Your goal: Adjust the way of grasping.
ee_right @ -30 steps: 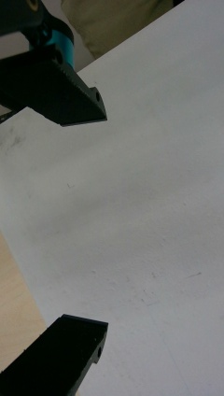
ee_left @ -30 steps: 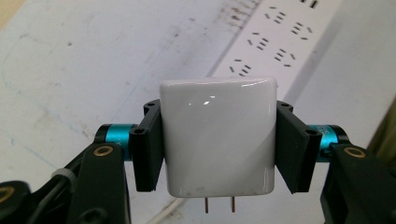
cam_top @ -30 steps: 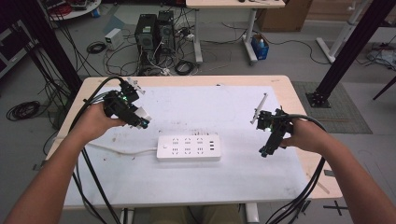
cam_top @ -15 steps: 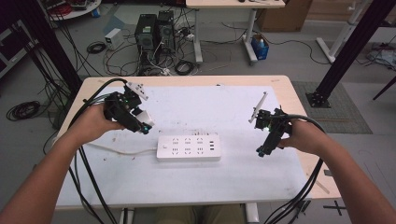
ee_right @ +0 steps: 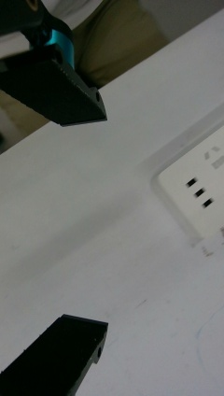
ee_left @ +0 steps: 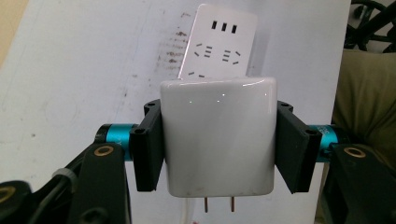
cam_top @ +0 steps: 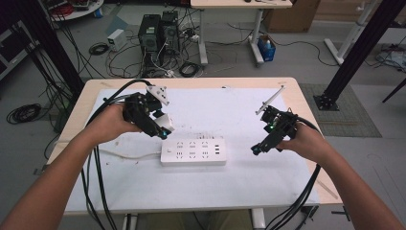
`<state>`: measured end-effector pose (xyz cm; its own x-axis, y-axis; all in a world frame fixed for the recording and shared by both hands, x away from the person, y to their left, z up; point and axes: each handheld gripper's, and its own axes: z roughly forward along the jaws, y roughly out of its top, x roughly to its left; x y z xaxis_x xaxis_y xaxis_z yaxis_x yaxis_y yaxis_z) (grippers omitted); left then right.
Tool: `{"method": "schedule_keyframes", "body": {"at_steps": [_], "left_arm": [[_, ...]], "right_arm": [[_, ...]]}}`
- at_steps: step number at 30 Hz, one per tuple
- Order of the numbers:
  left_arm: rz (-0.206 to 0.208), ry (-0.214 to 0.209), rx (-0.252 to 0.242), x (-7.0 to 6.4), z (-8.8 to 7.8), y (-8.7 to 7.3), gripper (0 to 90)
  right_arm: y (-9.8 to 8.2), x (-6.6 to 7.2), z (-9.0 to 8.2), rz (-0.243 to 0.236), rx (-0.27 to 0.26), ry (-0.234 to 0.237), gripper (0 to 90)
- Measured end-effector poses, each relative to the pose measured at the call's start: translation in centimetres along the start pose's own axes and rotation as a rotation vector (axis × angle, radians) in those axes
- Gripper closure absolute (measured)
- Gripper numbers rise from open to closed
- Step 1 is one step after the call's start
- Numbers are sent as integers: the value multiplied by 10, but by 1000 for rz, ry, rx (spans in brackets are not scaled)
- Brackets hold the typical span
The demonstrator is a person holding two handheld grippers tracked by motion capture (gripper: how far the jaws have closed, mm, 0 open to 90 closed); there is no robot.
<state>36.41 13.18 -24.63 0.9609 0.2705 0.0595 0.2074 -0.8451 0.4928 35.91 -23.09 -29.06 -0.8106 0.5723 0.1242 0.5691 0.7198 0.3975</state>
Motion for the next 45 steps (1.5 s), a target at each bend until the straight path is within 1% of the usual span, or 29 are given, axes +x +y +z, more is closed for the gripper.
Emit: {"method": "schedule_keyframes", "body": {"at_steps": [1, 3, 5, 7, 9, 11, 14, 15, 17, 20, 21, 23, 26, 29, 32, 34, 36, 40, 42, 43, 45], "left_arm": [[-1, -1, -15, -2, 2, 2, 421], [18, -2, -13, -3, 5, 6, 421], [31, 3, -10, -5, 8, 10, 421], [42, 6, -7, -6, 11, 14, 421], [49, 5, -12, -9, 13, 17, 421], [66, 5, -14, -11, 16, 21, 421], [86, 2, -37, -16, 18, 27, 421], [86, -1, -55, -17, 20, 29, 421], [92, -1, -76, -18, 22, 33, 422], [114, -5, -93, -21, 28, 39, 422], [126, -3, -94, -22, 30, 41, 422], [140, -11, -90, -24, 35, 45, 422], [149, -21, -92, -26, 41, 49, 422], [155, -20, -99, -28, 47, 51, 422], [163, -13, -96, -31, 52, 55, 422], [169, -7, -92, -32, 56, 58, 422], [174, 4, -91, -34, 60, 61, 422], [193, 9, -89, -38, 67, 67, 422], [193, 10, -95, -39, 69, 69, 422], [199, 10, -98, -39, 70, 70, 422], [198, 11, -102, -39, 72, 72, 422]], "right_arm": [[1, 1, 0, 22, -24, 15, 14], [4, 4, 0, 53, -65, 43, 14], [7, 5, 0, 77, -92, 67, 14], [10, 7, 1, 101, -107, 74, 14], [12, 7, 2, 111, -120, 74, 14], [14, 8, 3, 136, -138, 91, 14], [14, 8, 3, 181, -186, 149, 14], [15, 8, 3, 200, -205, 175, 14], [15, 8, 3, 233, -247, 233, 14], [17, 8, 4, 287, -298, 306, 14], [17, 8, 4, 304, -311, 322, 14], [19, 8, 4, 332, -328, 356, 14], [21, 8, 5, 362, -346, 381, 14], [23, 7, 6, 393, -358, 405, 14], [25, 6, 11, 437, -366, 458, 15], [27, 7, 15, 451, -362, 482, 15], [29, 8, 19, 462, -355, 494, 15], [34, 10, 25, 496, -347, 525, 17], [36, 9, 28, 511, -346, 536, 37], [36, 9, 29, 521, -345, 543, 40], [37, 7, 32, 550, -336, 553, 40]]}}
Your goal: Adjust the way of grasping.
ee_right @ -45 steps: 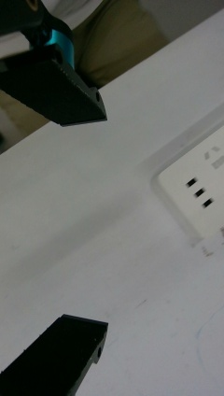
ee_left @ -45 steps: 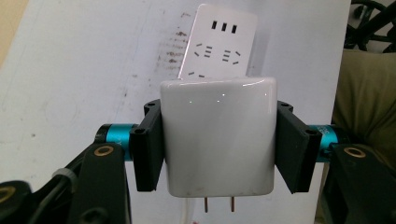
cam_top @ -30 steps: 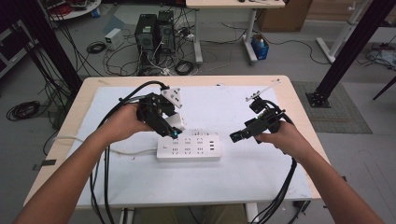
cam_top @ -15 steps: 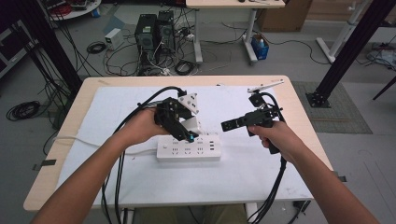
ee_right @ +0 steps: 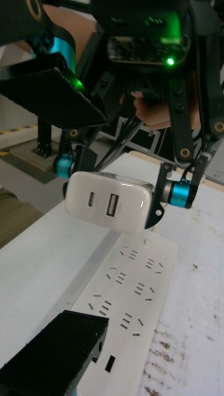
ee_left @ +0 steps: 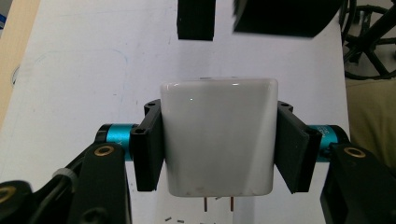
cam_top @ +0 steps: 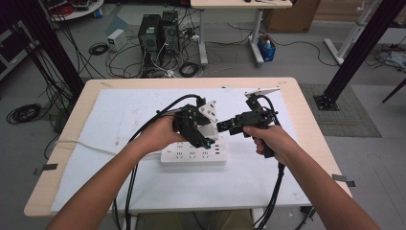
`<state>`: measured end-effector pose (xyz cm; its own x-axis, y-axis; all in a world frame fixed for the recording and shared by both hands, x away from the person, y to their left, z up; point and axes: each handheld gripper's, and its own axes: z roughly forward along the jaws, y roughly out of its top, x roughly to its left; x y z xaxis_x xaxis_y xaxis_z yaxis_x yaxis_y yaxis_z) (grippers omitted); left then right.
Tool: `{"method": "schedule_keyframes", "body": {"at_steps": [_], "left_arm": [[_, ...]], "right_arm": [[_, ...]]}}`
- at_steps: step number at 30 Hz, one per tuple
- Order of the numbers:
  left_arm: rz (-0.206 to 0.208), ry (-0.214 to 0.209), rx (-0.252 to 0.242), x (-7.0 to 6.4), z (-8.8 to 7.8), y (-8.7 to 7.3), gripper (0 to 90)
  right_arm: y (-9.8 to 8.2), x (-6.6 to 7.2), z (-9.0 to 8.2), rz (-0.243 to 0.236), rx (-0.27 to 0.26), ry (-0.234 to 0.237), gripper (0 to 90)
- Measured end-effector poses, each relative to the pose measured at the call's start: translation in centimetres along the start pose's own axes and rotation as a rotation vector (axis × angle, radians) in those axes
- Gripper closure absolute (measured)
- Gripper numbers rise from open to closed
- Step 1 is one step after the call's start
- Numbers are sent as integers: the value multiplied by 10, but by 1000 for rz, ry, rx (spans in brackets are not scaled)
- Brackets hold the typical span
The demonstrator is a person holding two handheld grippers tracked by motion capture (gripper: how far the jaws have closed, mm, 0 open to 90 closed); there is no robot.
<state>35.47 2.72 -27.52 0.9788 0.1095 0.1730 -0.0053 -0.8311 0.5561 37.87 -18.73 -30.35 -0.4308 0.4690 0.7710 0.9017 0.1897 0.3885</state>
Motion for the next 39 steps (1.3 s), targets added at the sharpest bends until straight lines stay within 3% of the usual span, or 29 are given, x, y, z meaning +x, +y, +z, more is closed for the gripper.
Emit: {"method": "schedule_keyframes", "body": {"at_steps": [10, 12, 18, 20, 32, 39], "left_arm": [[9, 16, -3, -1, 5, 7, 422], [5, 25, -7, -2, 6, 8, 422], [20, 35, 6, -2, 8, 10, 422], [18, 39, 6, -2, 8, 10, 422], [37, 57, 12, -4, 11, 12, 422], [42, 80, 9, -4, 11, 12, 422]], "right_arm": [[3, -6, 13, 53, 11, 7, 71], [4, -6, 15, 51, 15, 16, 139], [6, -6, 23, 67, 18, 42, 197], [6, -8, 22, 70, 8, 56, 281], [7, -9, 27, 80, 16, 72, 428], [6, -13, 28, 118, 22, 97, 607]]}}
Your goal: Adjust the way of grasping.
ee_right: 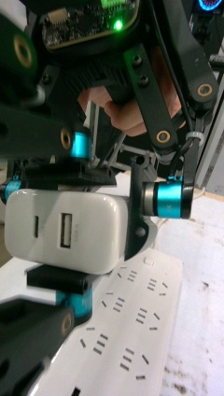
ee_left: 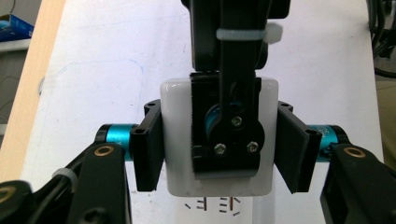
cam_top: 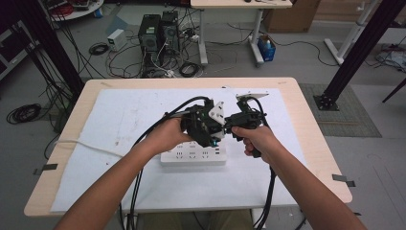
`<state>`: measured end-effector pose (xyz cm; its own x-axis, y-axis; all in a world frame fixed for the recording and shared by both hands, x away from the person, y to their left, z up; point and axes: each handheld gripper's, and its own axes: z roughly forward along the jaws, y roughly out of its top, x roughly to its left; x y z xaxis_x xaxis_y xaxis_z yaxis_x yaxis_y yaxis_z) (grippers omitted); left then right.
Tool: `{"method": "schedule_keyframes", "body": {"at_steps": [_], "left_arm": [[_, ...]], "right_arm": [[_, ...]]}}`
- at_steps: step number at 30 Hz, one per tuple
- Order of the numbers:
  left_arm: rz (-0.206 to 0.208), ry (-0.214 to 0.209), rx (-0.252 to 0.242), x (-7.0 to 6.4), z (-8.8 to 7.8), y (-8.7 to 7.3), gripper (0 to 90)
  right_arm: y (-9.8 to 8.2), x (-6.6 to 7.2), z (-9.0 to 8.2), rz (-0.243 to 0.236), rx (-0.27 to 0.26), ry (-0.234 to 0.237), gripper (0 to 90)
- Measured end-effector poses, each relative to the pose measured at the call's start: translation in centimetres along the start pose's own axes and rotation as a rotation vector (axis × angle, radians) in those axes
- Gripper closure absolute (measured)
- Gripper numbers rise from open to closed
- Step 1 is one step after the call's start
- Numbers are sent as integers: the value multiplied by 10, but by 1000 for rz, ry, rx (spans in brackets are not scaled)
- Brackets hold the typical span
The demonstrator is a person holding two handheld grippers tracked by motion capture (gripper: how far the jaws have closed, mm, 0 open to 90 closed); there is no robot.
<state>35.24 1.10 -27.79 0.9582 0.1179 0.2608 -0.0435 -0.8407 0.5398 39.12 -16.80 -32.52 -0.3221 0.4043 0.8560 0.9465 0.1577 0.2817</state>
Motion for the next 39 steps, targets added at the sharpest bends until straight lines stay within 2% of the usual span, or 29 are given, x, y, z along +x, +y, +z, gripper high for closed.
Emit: {"method": "schedule_keyframes", "body": {"at_steps": [2, 4, 5, 7, 9, 11, 13, 18, 21, 23, 26, 28, 30, 32, 35, 39], "left_arm": [[13, 12, 7, -1, 0, 0, 421], [12, 15, 14, -1, 1, 1, 419], [0, 5, 13, 0, 1, 1, 403], [-37, 2, 17, 2, 1, 0, 275], [-53, -10, 26, 4, -2, -3, 264], [-96, -25, 40, 8, -6, -9, 230], [-148, -49, 53, 15, -11, -18, 214], [-262, -75, 82, 27, -28, -45, 205], [-294, -76, 104, 31, -40, -61, 205], [-306, -74, 138, 34, -47, -72, 205], [-326, -74, 187, 37, -57, -88, 205], [-359, -65, 210, 39, -64, -99, 205], [-380, -69, 244, 42, -71, -109, 205], [-406, -65, 271, 43, -76, -119, 205], [-424, -47, 295, 45, -85, -132, 205], [-439, -44, 323, 46, -94, -145, 205]], "right_arm": [[0, -2, 0, 17, -7, 14, 618], [0, -2, 0, 5, -11, 2, 621], [0, -2, 1, -8, -17, -14, 621], [0, -3, 1, -24, -20, -53, 622], [0, -5, -3, -28, -27, -76, 622], [0, -6, -8, -47, -35, -95, 622], [-1, -8, -14, -68, -31, -135, 622], [-4, -13, -33, -121, -27, -226, 622], [-6, -13, -45, -166, -24, -290, 622], [-6, -12, -53, -193, -13, -329, 622], [-6, -11, -63, -215, -11, -361, 622], [-6, -10, -69, -221, -4, -391, 622], [-5, -8, -74, -248, 16, -416, 622], [-4, -5, -77, -282, 43, -475, 622], [-2, 0, -83, -360, 80, -573, 621], [2, 5, -92, -412, 114, -629, 622]]}}
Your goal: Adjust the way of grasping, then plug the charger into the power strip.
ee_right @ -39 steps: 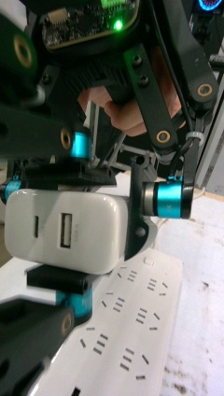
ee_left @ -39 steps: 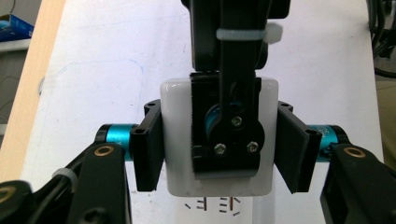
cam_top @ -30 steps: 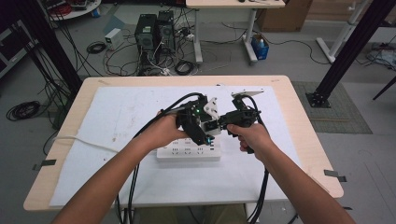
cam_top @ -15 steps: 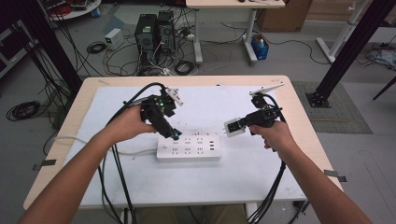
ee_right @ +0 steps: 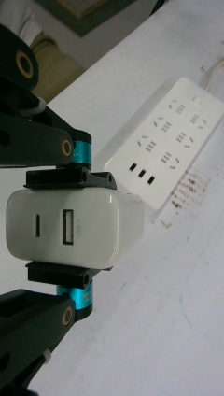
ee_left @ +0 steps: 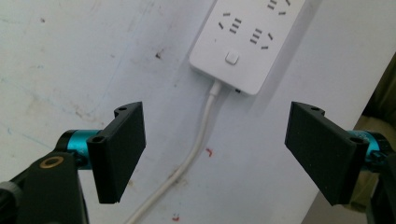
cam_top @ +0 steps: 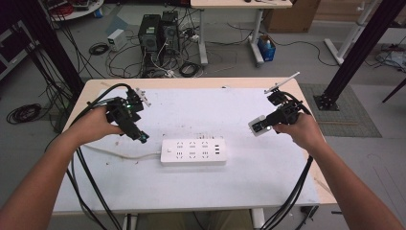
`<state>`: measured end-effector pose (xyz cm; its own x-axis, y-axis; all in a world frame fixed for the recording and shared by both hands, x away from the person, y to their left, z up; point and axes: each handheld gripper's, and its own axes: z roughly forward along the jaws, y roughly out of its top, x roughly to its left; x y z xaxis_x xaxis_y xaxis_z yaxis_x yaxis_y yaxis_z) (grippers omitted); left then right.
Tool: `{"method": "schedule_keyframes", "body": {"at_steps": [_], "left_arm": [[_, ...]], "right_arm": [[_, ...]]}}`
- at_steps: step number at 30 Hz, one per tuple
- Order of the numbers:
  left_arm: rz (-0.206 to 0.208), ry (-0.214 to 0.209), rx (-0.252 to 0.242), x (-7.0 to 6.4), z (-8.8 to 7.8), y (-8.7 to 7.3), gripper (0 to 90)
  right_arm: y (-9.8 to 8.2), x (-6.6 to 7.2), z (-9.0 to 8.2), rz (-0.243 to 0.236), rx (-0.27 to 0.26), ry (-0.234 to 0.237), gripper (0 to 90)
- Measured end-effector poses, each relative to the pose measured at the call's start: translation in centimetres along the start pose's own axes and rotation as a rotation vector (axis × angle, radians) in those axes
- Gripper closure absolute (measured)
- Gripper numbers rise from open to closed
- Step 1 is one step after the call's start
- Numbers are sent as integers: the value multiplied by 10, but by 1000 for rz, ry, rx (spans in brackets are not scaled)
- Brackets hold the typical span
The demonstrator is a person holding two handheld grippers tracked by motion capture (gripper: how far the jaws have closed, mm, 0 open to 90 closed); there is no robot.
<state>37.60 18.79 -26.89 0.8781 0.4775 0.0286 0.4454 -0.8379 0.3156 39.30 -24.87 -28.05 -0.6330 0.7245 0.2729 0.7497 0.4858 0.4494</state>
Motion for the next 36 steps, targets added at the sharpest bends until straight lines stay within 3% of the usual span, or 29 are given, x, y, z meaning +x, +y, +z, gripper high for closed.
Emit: {"method": "schedule_keyframes", "body": {"at_steps": [6, 12, 15, 19, 24, 25, 28, 36], "left_arm": [[21, 7, 45, 6, -2, -12, 205], [67, 29, 53, 5, -1, -17, 205], [67, 34, 62, 3, -1, -17, 205], [85, 44, 63, 1, -1, -17, 205], [58, 27, 60, 2, -3, -16, 205], [32, 3, 32, 3, -6, -17, 205], [44, 12, 31, 3, -8, -17, 205], [63, 36, 33, 5, -9, -22, 205]], "right_arm": [[4, -1, -13, -101, 46, -65, 621], [6, 0, -21, -138, 64, -107, 621], [6, 1, -21, -154, 81, -123, 621], [4, 5, -20, -181, 95, -129, 621], [4, 9, -19, -198, 94, -121, 621], [5, 11, -18, -202, 101, -117, 621], [6, 14, -16, -208, 107, -119, 621], [22, 29, -7, -293, 141, -135, 621]]}}
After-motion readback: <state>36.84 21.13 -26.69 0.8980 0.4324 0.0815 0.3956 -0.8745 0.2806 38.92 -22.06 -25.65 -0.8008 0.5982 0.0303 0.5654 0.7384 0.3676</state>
